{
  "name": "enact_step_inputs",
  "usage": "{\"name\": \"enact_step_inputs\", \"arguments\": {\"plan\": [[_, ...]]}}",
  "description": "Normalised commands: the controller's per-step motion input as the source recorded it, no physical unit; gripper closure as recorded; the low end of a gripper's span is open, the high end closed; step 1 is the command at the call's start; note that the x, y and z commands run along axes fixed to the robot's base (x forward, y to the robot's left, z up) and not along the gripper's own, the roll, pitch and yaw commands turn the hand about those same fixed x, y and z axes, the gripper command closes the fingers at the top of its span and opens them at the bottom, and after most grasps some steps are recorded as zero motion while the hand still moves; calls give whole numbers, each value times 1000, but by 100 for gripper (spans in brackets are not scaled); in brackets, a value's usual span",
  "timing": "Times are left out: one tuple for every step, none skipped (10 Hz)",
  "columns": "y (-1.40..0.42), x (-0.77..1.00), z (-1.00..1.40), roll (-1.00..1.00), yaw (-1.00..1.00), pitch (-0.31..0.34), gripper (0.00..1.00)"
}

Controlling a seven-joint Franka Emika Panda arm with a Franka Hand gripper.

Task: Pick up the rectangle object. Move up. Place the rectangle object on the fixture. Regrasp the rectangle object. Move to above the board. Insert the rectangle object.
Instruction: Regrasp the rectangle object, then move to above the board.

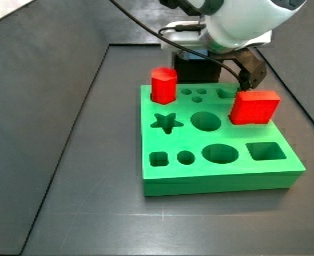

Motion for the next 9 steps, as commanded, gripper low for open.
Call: {"name": "enact_step_inputs", "arguments": {"plan": [[10,50,-375,73,-65,-8,0],[11,47,-373,76,-65,-5,0],[12,44,-373,76,-64,-2,0],[11,40,-374,74,-62,3,0],[11,39,-374,74,-61,5,0],[10,38,-374,72,-60,7,0],[0,0,0,0,0,0,100],[48,303,1000,-72,-127,317,100],[47,303,1000,-74,-122,317,100]]}}
